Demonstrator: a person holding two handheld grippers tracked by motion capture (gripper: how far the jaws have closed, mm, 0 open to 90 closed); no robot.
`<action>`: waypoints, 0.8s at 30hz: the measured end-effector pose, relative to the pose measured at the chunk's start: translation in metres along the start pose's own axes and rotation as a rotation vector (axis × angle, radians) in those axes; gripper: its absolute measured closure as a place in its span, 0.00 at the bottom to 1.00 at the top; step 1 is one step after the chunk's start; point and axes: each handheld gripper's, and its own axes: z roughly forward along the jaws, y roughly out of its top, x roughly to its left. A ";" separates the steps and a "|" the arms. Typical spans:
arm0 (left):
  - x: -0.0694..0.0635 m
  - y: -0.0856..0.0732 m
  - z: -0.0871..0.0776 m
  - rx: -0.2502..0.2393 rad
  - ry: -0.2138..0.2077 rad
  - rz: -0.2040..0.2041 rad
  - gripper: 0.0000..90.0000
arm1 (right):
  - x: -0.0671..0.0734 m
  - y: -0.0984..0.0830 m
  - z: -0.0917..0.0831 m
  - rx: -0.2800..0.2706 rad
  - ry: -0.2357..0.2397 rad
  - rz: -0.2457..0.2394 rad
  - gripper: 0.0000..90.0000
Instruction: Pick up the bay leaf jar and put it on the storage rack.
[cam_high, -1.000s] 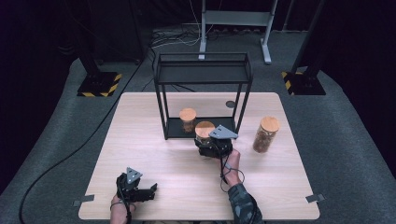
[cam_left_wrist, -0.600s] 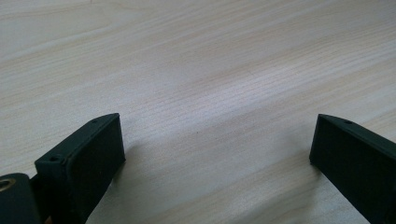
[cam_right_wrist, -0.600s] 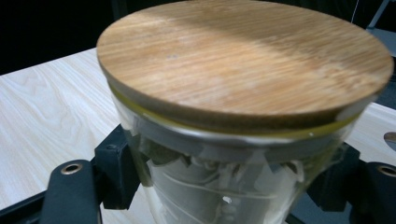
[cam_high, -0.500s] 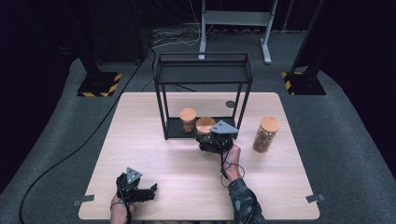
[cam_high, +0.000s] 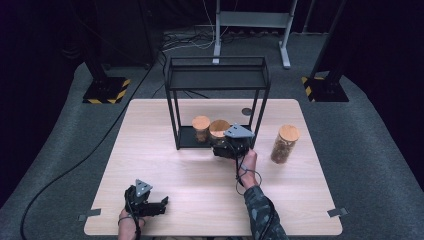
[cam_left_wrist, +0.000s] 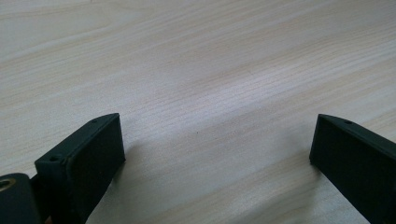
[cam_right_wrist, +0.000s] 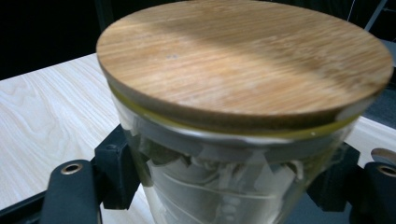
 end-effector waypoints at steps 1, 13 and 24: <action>0.000 0.000 0.000 0.000 0.000 0.000 0.03 | 0.000 0.001 0.001 0.001 0.001 -0.002 0.28; 0.000 0.000 0.000 -0.001 0.001 0.000 0.03 | -0.005 0.007 0.009 0.009 -0.005 -0.012 0.28; 0.000 0.000 0.000 -0.001 0.001 0.001 0.03 | -0.013 0.012 0.017 0.013 -0.017 -0.007 0.28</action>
